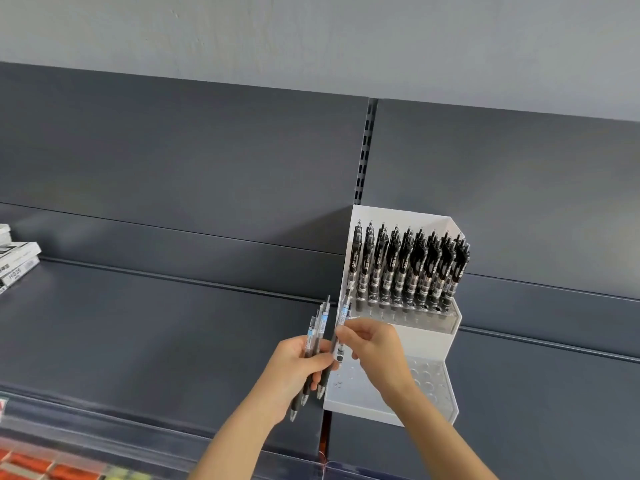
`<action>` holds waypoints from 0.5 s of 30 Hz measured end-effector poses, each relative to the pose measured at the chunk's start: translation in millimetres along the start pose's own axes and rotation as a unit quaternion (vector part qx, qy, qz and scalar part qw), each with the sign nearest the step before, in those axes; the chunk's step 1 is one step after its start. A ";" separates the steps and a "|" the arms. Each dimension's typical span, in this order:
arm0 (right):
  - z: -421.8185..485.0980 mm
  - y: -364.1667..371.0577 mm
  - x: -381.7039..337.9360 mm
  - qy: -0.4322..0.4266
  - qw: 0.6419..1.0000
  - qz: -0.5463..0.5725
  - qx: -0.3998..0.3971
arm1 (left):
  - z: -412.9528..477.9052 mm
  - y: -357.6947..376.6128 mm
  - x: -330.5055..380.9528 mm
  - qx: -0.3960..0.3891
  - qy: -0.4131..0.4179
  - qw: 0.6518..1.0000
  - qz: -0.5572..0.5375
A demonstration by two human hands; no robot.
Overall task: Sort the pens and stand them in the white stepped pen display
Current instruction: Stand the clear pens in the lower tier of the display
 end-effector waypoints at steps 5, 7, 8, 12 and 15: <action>0.7 -21.8 4.2 0.010 0.999 -0.020 0.038 | 0.5 -2.4 -2.2 0.023 -0.009 1.000 0.000; 2.5 -41.7 7.4 0.008 0.995 -0.036 0.098 | 2.4 -11.1 -7.9 0.041 -0.030 0.999 -0.013; 3.1 -49.4 8.8 0.007 0.991 -0.049 0.122 | 3.0 -14.4 -11.3 0.045 -0.042 0.998 -0.018; 7.3 -50.7 11.0 0.009 0.985 -0.097 0.140 | 3.7 -16.2 -13.6 0.039 -0.046 0.998 -0.012; 12.7 -40.5 11.3 0.003 0.982 -0.141 0.128 | 2.9 -11.0 -10.2 0.023 -0.028 0.999 0.011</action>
Point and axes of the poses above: each hand's wrist, its own z-axis towards the middle knuckle, its own y-axis out of the palm, x = y × z, the point moved 10 cm from there along z, towards the middle knuckle, and after that the axes turned 7 degrees about -z, right-handed, at the moved point
